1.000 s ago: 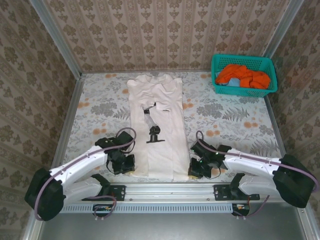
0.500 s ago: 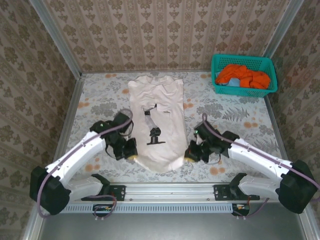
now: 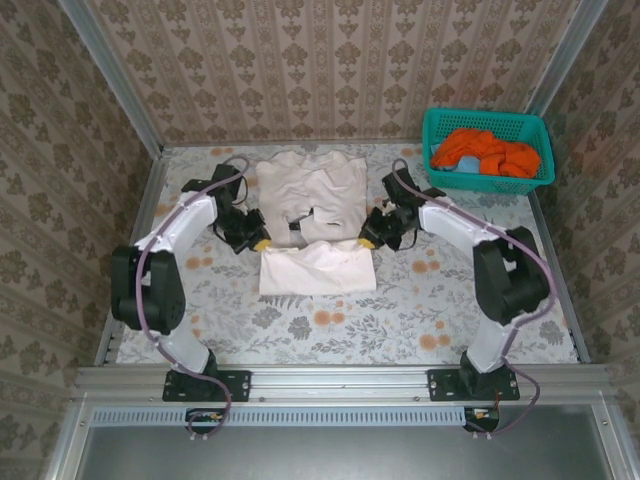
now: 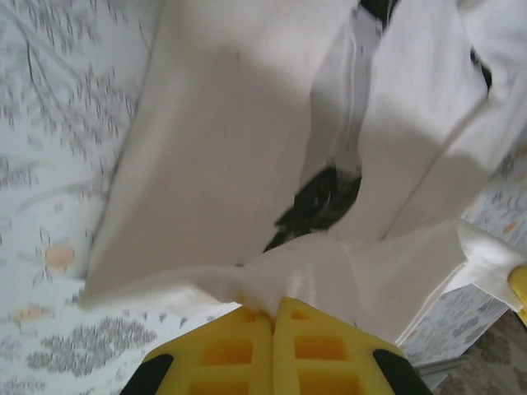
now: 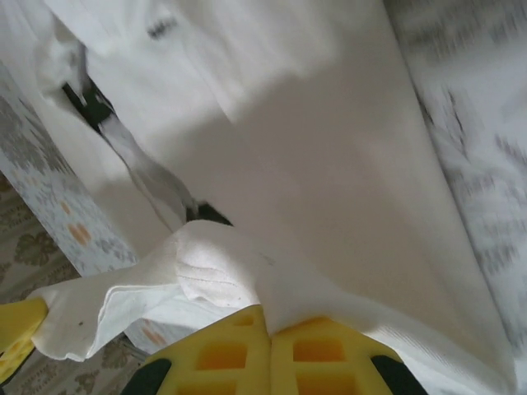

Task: Fold and stack the t-shirts

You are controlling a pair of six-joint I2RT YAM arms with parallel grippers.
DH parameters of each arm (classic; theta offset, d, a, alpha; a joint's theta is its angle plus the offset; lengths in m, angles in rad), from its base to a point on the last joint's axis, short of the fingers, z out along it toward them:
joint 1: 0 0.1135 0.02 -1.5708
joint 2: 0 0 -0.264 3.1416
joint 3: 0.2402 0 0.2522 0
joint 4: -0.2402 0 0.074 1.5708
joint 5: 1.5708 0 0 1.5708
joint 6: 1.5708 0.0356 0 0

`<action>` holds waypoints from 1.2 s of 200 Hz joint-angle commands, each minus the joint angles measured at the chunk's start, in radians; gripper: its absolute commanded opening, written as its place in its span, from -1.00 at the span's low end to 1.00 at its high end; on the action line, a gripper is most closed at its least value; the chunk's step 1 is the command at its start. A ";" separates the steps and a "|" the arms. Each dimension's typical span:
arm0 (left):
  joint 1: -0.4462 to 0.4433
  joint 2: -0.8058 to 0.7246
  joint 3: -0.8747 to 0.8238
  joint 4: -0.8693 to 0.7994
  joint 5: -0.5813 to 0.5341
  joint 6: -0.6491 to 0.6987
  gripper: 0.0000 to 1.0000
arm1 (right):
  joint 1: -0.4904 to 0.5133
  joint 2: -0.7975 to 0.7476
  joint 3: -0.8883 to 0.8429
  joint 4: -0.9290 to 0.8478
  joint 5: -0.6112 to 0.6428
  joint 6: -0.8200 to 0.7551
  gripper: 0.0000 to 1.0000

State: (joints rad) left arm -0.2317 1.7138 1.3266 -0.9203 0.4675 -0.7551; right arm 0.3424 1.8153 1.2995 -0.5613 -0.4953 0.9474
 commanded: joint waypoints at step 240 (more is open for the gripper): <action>0.137 0.228 0.325 0.036 -0.190 0.015 0.25 | -0.157 0.240 0.399 -0.122 0.009 -0.066 0.26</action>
State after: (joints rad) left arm -0.1020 2.1128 1.6737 -0.8597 0.4168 -0.7547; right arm 0.1825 2.1910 1.7592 -0.6518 -0.5442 0.9623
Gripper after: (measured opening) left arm 0.611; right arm 0.627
